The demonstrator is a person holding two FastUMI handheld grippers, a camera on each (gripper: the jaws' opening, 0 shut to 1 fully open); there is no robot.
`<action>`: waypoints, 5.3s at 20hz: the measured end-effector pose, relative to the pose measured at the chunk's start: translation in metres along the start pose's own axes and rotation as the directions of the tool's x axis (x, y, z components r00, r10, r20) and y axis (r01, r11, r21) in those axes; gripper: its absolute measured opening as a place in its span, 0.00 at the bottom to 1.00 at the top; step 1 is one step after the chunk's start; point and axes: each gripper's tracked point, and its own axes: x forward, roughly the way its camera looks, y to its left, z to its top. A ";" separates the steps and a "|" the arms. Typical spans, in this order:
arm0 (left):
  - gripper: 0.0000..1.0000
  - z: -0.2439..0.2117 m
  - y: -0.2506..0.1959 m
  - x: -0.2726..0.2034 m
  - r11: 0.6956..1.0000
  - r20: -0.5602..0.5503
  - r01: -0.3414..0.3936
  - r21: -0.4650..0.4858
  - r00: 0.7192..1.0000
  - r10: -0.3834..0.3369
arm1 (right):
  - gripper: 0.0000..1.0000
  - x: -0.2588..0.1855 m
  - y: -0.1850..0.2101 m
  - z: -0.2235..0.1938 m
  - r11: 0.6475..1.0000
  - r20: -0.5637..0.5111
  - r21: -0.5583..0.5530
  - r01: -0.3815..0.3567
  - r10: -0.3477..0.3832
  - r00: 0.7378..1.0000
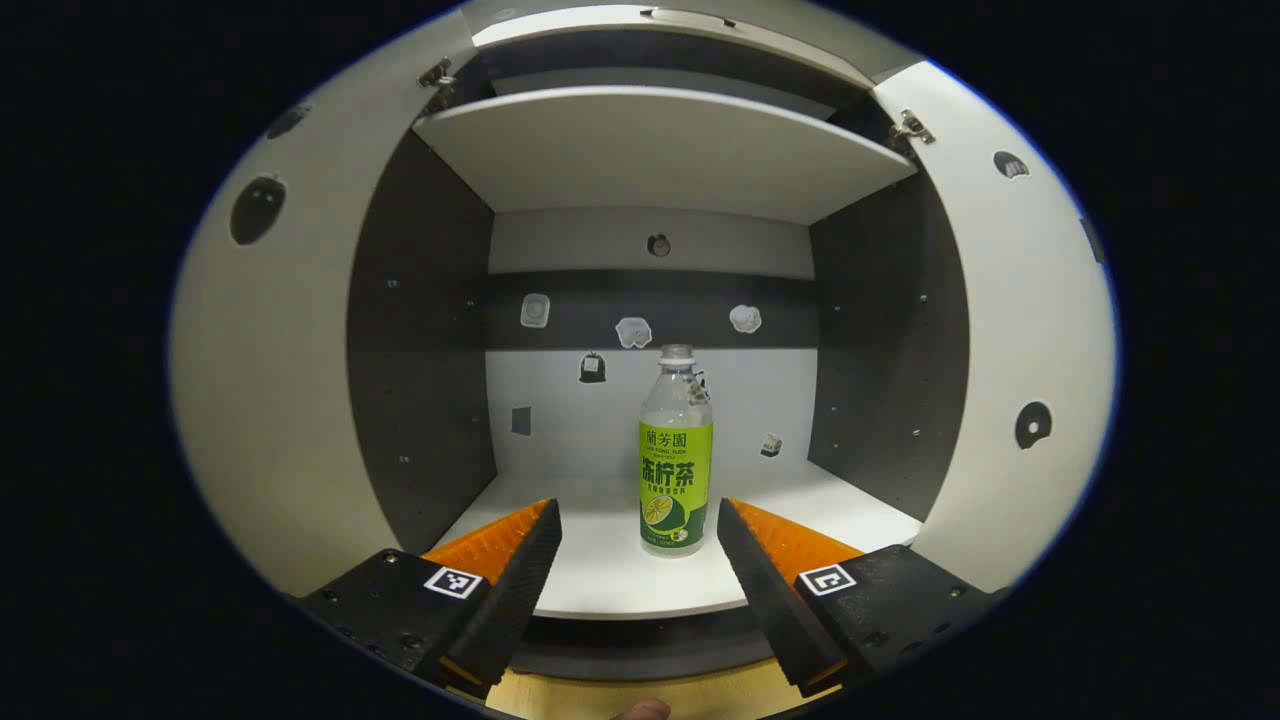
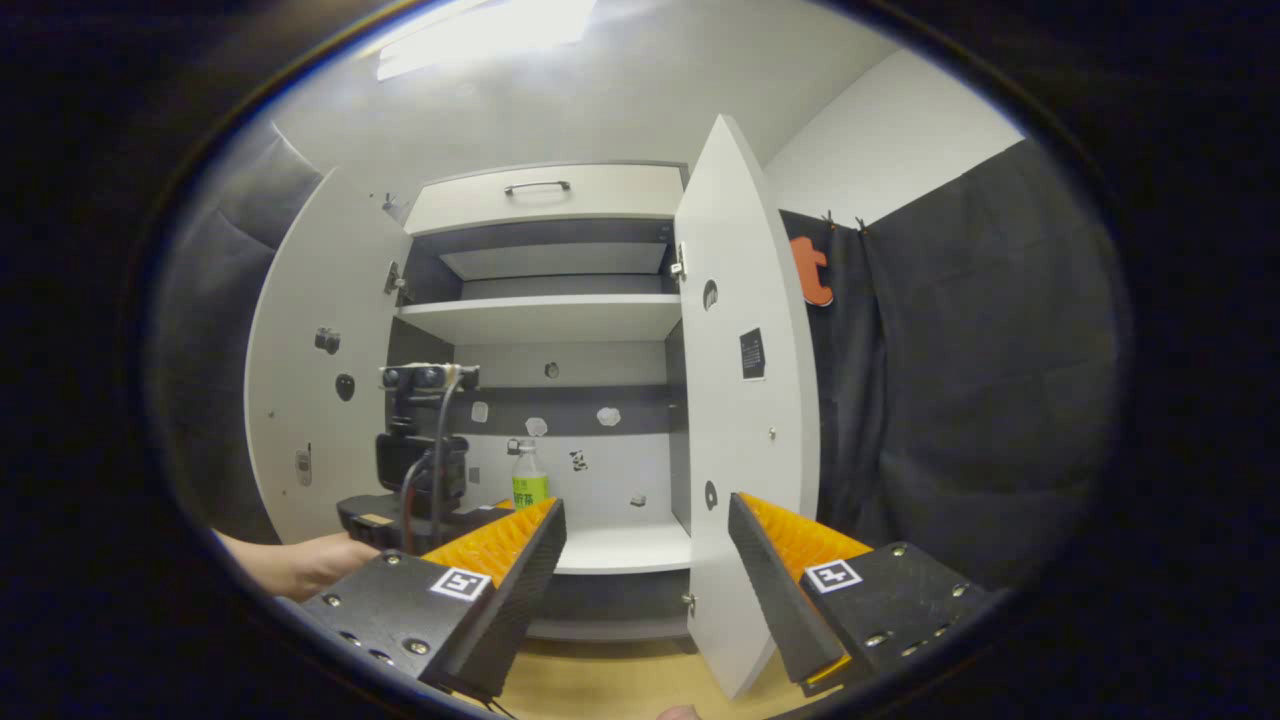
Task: Grasp the bottle in the cabinet with the left hand and place it on the coaster, then close the right door with the right hand and the left door with the left hand.
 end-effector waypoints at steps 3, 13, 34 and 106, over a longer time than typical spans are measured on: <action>0.99 0.000 -0.007 0.030 1.000 0.005 0.022 -0.004 1.000 -0.022 | 0.98 0.001 0.010 -0.008 1.000 -0.023 -0.023 -0.016 0.016 1.000; 1.00 -0.004 -0.022 0.105 0.999 -0.027 0.045 -0.009 0.999 -0.045 | 0.94 0.002 0.011 -0.018 0.996 -0.043 -0.093 0.001 -0.005 0.999; 0.80 0.050 -0.020 -0.014 0.997 0.050 0.071 -0.002 0.996 -0.071 | 0.98 -0.030 -0.005 -0.011 0.998 -0.075 -0.025 -0.061 0.059 0.995; 0.96 -0.233 -0.135 -0.300 0.907 -0.106 0.421 0.009 0.902 -0.418 | 0.98 -0.052 -0.029 -0.030 0.987 -0.200 0.006 -0.160 0.158 0.967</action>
